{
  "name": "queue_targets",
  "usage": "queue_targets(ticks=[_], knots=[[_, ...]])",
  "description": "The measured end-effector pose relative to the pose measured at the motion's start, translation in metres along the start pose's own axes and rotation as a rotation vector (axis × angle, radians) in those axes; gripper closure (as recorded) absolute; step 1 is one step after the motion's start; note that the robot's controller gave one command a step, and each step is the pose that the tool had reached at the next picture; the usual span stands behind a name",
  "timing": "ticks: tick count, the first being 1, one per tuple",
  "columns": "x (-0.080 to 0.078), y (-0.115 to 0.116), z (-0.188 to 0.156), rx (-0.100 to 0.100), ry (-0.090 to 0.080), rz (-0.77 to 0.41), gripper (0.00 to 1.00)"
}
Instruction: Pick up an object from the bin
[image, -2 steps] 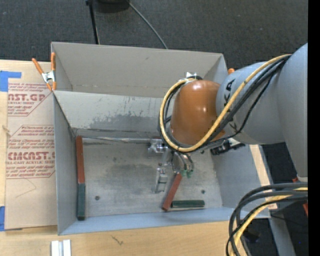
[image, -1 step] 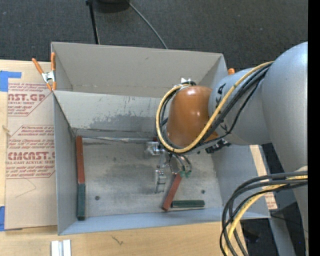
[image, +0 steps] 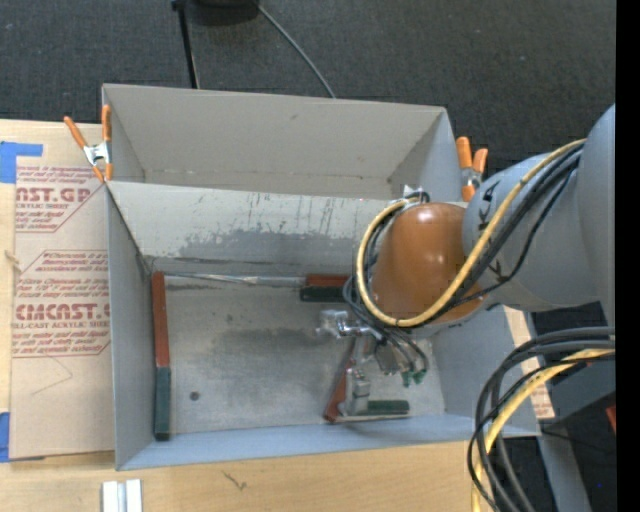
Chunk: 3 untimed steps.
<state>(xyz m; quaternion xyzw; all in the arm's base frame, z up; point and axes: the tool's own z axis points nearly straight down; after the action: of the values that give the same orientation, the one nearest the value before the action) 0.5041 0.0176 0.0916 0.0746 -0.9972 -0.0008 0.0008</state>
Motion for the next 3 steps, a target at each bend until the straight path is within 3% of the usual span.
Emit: queue_targets(ticks=[1, 2, 3], knots=[[-0.014, -0.0235, 0.0142, 0.002, 0.0, -0.165, 1.0], [-0.0198, -0.0218, 0.0165, 0.0, -0.002, -0.178, 0.0], [-0.02, -0.0214, 0.0162, -0.001, -0.003, -0.178, 1.0]])
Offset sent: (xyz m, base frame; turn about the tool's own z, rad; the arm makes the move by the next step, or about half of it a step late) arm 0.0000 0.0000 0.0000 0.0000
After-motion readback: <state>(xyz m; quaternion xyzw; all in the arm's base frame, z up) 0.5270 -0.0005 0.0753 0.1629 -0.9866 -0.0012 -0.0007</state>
